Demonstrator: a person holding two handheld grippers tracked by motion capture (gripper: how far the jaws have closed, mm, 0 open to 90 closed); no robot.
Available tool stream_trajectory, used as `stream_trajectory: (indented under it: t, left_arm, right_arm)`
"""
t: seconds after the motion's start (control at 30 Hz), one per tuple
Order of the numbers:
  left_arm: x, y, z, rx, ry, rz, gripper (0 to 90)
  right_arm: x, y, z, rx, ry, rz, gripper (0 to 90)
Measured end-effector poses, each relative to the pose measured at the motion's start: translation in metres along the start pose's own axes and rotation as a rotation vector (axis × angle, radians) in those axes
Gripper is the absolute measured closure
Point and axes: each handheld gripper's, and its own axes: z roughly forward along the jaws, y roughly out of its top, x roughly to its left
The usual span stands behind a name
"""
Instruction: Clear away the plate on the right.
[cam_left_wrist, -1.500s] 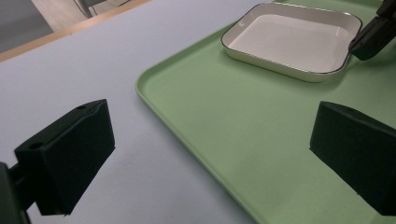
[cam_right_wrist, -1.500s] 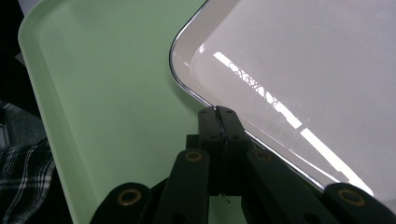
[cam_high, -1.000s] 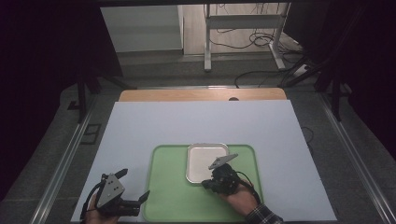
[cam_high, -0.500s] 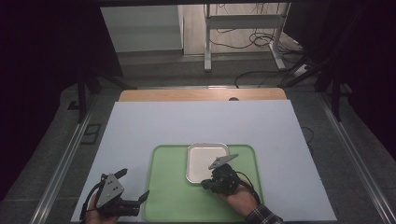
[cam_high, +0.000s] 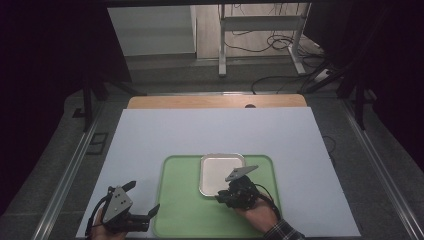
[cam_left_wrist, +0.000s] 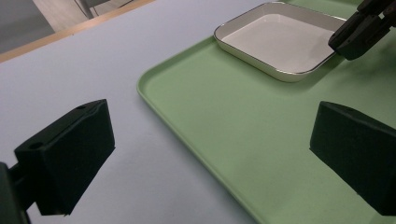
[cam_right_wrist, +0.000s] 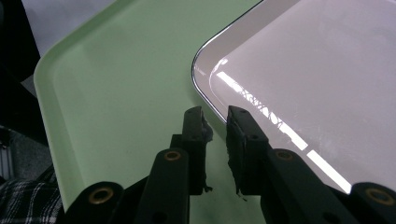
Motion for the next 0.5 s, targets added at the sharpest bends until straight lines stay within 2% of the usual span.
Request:
stream_trajectory:
  t: [0.17,0.5]
  left_arm:
    - [0.000,0.000,0.000,0.001,-0.001,-0.002,0.0]
    - [0.000,0.000,0.000,0.005,-0.005,-0.013,0.0]
  right_arm:
    - [0.001,0.000,-0.005,-0.018,-0.011,-0.014,73.3]
    - [-0.002,0.000,-0.014,-0.050,-0.024,-0.009,68.1]
